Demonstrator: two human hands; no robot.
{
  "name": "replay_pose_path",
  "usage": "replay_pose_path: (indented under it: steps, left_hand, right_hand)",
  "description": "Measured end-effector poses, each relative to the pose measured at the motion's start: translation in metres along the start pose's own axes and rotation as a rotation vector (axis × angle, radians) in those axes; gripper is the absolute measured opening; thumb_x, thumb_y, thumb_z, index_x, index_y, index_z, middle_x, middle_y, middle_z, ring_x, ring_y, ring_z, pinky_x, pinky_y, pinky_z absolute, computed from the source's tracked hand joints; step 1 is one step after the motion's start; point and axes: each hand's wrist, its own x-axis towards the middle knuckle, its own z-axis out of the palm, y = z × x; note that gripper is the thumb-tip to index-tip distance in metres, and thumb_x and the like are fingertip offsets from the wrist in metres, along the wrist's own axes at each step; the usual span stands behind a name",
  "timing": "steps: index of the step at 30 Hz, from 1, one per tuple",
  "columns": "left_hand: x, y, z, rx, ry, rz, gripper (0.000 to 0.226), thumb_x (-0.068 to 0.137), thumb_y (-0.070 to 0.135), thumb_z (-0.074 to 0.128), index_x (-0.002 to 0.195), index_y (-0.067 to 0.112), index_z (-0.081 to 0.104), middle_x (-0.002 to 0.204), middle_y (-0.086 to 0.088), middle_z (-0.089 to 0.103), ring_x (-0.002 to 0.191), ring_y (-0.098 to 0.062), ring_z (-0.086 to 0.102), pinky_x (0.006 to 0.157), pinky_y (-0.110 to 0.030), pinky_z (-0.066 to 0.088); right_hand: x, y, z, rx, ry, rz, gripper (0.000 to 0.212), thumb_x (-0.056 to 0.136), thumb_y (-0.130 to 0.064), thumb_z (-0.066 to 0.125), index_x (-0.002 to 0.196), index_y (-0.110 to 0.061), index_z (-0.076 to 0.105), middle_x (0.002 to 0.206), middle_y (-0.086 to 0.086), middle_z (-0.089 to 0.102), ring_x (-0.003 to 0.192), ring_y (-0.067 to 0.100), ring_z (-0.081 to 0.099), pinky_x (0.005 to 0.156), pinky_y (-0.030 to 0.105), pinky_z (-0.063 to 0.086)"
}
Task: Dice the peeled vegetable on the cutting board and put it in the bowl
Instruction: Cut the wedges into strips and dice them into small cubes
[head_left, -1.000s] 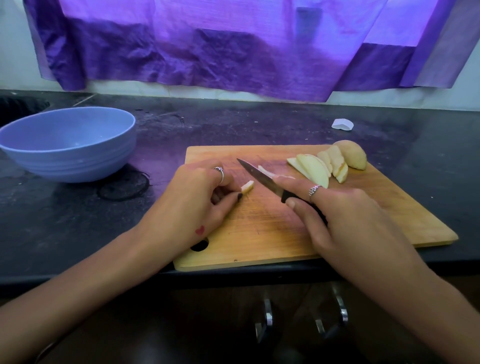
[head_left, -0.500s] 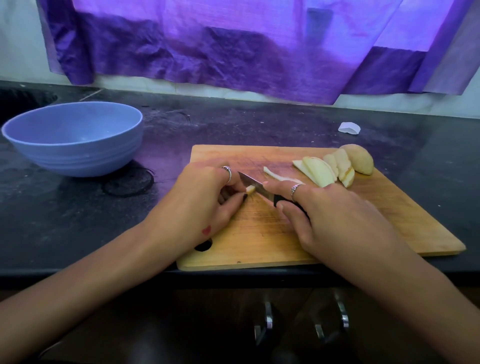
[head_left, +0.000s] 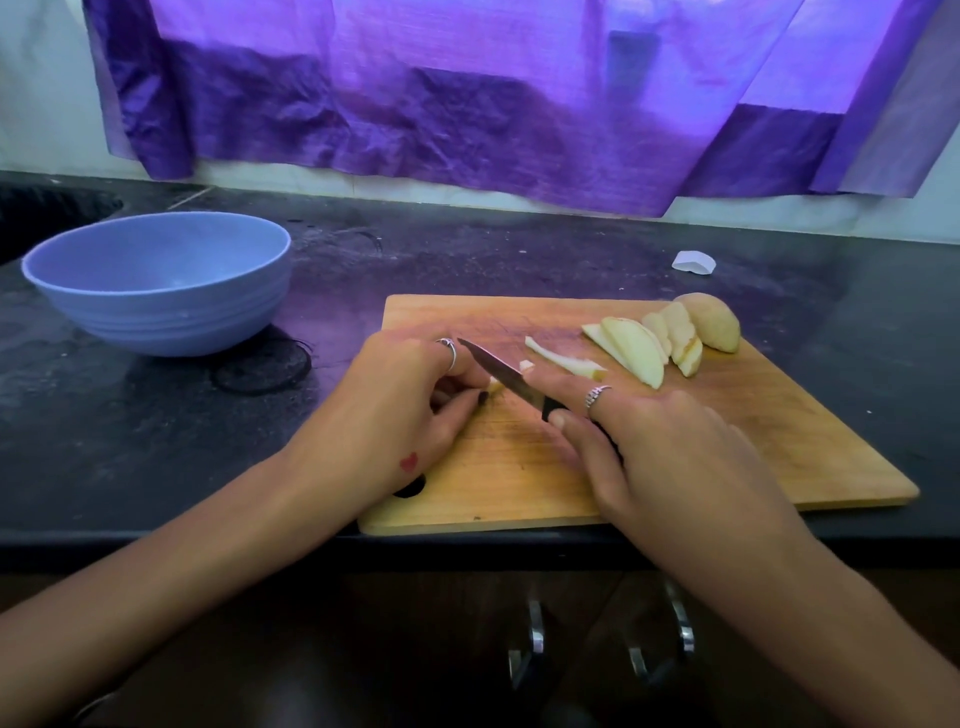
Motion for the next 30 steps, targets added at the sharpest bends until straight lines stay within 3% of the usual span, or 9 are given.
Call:
replay_pose_path:
  steps: [7, 11, 14, 17, 21, 24, 27, 30]
  left_hand:
    - [0.002, 0.000, 0.001, 0.004, 0.012, 0.003, 0.007, 0.081, 0.006, 0.069, 0.084, 0.011, 0.074, 0.084, 0.002, 0.068, 0.067, -0.008, 0.061, 0.065, -0.012, 0.047]
    - [0.002, 0.000, 0.002, 0.017, 0.020, -0.008, 0.007, 0.080, 0.007, 0.069, 0.081, 0.012, 0.074, 0.080, 0.002, 0.066, 0.064, -0.009, 0.060, 0.063, -0.012, 0.046]
    - [0.002, 0.001, 0.000, 0.013, 0.019, 0.000, 0.007, 0.081, 0.007, 0.069, 0.082, 0.012, 0.074, 0.079, 0.002, 0.066, 0.065, -0.010, 0.060, 0.065, -0.018, 0.048]
    - [0.000, 0.000, -0.003, -0.014, 0.001, 0.001, 0.008, 0.083, 0.009, 0.068, 0.088, 0.012, 0.074, 0.079, 0.003, 0.067, 0.068, -0.009, 0.062, 0.068, -0.017, 0.049]
    - [-0.007, -0.001, -0.010, 0.048, 0.058, 0.004, 0.014, 0.082, 0.018, 0.072, 0.095, 0.015, 0.073, 0.088, 0.010, 0.063, 0.078, -0.006, 0.057, 0.073, -0.015, 0.044]
    - [-0.008, -0.002, -0.012, 0.068, 0.055, -0.037, 0.008, 0.081, 0.020, 0.071, 0.089, 0.020, 0.074, 0.090, 0.008, 0.064, 0.081, -0.009, 0.057, 0.073, -0.017, 0.043]
    - [-0.009, -0.004, -0.011, 0.017, 0.041, -0.058, 0.010, 0.082, 0.014, 0.069, 0.084, 0.023, 0.074, 0.090, 0.010, 0.063, 0.079, -0.002, 0.059, 0.076, -0.009, 0.044]
    - [-0.008, -0.006, -0.009, 0.019, 0.040, -0.075, 0.009, 0.083, 0.012, 0.069, 0.083, 0.018, 0.074, 0.091, 0.008, 0.064, 0.079, -0.002, 0.059, 0.075, -0.012, 0.045]
  right_hand:
    - [0.018, -0.002, 0.001, -0.061, -0.087, 0.002, 0.041, 0.098, -0.047, 0.027, 0.138, -0.057, 0.024, 0.091, -0.006, 0.058, 0.082, 0.018, 0.054, 0.063, 0.032, 0.036]
    - [0.010, -0.001, -0.006, -0.091, -0.177, 0.007, 0.043, 0.099, -0.045, 0.026, 0.138, -0.059, 0.015, 0.105, -0.005, 0.057, 0.094, 0.019, 0.055, 0.068, 0.032, 0.038]
    - [-0.007, -0.003, -0.014, -0.175, -0.178, 0.021, 0.044, 0.100, -0.045, 0.022, 0.137, -0.060, 0.003, 0.090, -0.008, 0.051, 0.088, 0.018, 0.055, 0.066, 0.032, 0.041]
    - [-0.014, 0.002, -0.015, -0.163, -0.079, 0.052, 0.042, 0.098, -0.048, 0.022, 0.137, -0.059, 0.013, 0.083, -0.008, 0.055, 0.084, 0.020, 0.058, 0.067, 0.034, 0.046]
    - [-0.009, -0.005, -0.007, -0.023, 0.009, 0.052, 0.042, 0.096, -0.049, 0.027, 0.136, -0.060, 0.025, 0.065, -0.010, 0.042, 0.067, 0.015, 0.048, 0.055, 0.031, 0.036]
    - [-0.005, -0.011, -0.003, 0.011, 0.028, 0.045, 0.041, 0.096, -0.048, 0.029, 0.136, -0.058, 0.026, 0.076, -0.013, 0.047, 0.070, 0.014, 0.039, 0.061, 0.033, 0.035]
    - [-0.003, -0.013, 0.002, 0.011, 0.014, 0.052, 0.042, 0.095, -0.050, 0.026, 0.137, -0.057, 0.025, 0.099, -0.009, 0.060, 0.080, 0.017, 0.051, 0.068, 0.034, 0.044]
    - [-0.001, -0.013, 0.004, 0.005, -0.019, 0.061, 0.042, 0.096, -0.049, 0.025, 0.138, -0.055, 0.027, 0.093, -0.008, 0.060, 0.079, 0.017, 0.055, 0.071, 0.036, 0.048]
